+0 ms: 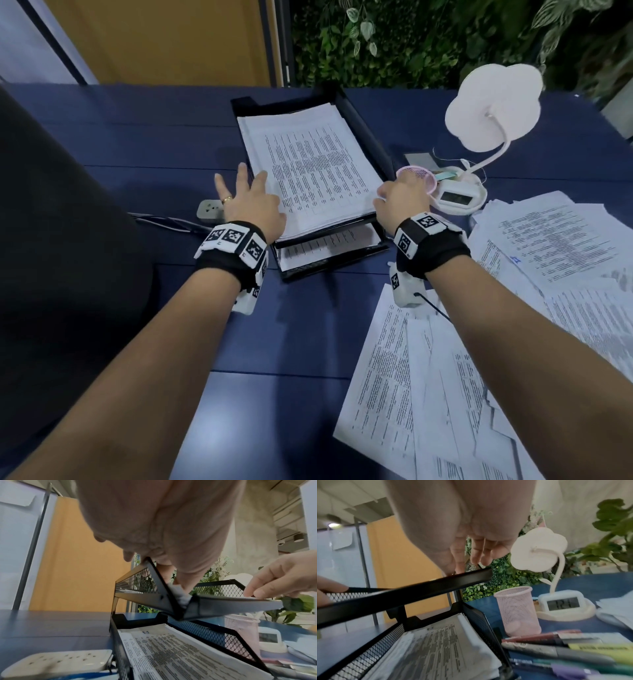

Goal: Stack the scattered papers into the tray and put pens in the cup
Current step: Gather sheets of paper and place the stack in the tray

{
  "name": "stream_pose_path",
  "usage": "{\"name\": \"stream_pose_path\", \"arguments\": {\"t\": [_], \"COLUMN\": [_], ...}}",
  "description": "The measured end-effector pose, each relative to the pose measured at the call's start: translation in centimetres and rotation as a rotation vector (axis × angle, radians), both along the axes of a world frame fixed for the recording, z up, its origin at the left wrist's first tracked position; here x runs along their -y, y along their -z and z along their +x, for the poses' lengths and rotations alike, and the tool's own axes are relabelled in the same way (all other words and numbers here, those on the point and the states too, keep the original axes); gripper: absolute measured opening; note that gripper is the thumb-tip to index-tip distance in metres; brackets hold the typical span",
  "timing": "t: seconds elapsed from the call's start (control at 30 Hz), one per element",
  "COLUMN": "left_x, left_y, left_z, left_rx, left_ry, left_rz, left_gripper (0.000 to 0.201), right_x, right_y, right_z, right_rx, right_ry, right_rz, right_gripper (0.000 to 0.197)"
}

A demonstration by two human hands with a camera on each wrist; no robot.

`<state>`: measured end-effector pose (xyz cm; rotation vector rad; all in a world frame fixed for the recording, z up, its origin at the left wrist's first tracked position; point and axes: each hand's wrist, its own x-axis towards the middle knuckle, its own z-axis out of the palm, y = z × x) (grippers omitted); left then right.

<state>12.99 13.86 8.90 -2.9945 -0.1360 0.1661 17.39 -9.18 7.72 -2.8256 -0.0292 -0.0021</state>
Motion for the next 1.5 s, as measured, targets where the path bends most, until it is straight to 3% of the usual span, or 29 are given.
{"name": "stream_pose_path", "arguments": {"t": [0.27, 0.47, 0.53, 0.73, 0.87, 1.1, 1.23, 1.5], "left_x": [1.9, 4.7, 6.0, 10.1, 13.1, 16.9, 17.5, 17.5], "left_y": [1.5, 4.2, 5.2, 7.2, 8.7, 11.5, 12.2, 12.5], "left_z": [-3.4, -8.8, -10.5, -12.6, -13.3, -15.3, -15.2, -14.8], "left_rx": [0.16, 0.416, 0.428, 0.267, 0.055, -0.391, -0.469, -0.455], "left_ry": [-0.054, -0.006, 0.015, 0.029, -0.006, -0.004, 0.004, 0.008], "left_rz": [-0.395, -0.508, -0.518, -0.575, -0.584, -0.489, -0.395, -0.404], "left_gripper": [0.036, 0.033, 0.031, 0.033, 0.042, 0.091, 0.104, 0.107], "right_x": [3.1, 8.1, 10.1, 15.0, 17.1, 19.6, 20.4, 20.5], "right_y": [1.8, 5.8, 7.3, 9.8, 10.4, 10.7, 10.6, 9.3], "right_z": [-5.4, -10.8, -12.8, -16.7, -18.3, -18.9, -18.7, -17.1], "right_rx": [0.075, -0.062, -0.149, -0.355, -0.395, -0.426, -0.439, -0.471], "right_ry": [0.107, 0.216, 0.249, 0.307, 0.347, 0.492, 0.52, 0.477], "right_rz": [0.209, 0.178, 0.138, 0.037, -0.067, -0.031, 0.028, 0.028], "right_gripper": [0.027, 0.024, 0.025, 0.032, 0.041, 0.068, 0.077, 0.045]}}
